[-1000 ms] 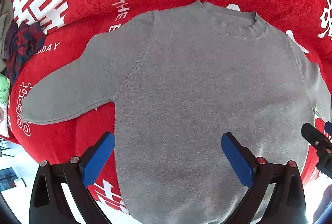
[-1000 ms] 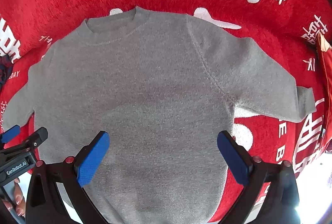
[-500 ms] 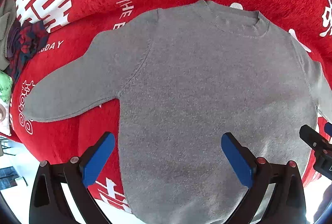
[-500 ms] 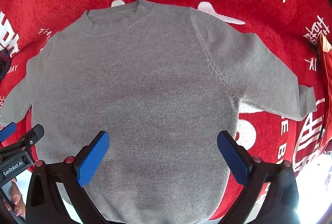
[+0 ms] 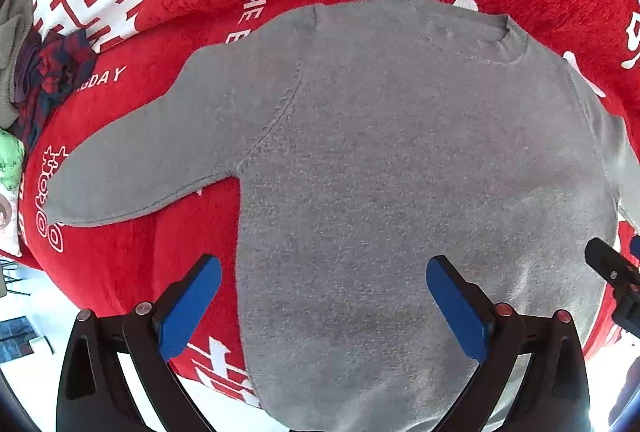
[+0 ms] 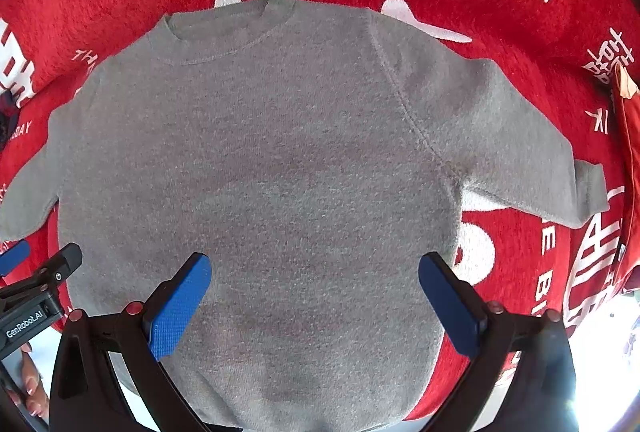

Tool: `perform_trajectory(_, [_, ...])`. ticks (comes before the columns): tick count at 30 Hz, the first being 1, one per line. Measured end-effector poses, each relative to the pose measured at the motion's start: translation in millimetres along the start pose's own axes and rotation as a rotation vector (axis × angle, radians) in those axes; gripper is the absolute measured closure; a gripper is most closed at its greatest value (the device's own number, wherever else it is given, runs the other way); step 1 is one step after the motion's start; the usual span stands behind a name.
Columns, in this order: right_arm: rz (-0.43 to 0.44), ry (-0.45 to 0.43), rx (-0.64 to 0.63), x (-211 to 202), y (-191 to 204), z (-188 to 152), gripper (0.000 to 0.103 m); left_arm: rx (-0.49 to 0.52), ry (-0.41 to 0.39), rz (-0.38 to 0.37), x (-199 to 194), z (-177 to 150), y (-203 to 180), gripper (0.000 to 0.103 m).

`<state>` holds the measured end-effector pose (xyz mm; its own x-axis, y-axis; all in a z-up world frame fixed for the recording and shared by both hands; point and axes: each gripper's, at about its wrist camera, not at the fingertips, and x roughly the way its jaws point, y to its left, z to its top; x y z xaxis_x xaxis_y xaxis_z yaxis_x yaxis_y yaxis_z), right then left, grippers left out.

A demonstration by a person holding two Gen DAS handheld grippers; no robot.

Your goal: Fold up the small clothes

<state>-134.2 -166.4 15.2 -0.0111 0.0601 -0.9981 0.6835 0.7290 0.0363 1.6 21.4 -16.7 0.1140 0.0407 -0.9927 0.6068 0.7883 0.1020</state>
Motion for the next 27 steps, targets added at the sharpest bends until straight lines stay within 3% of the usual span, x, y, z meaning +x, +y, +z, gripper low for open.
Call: perform_trajectory(27, [0.005,0.011,-0.008,2.7,15.8,-5.1,0.0,0.005,0.003,0.002,4.1,-8.4,16.1,0.0])
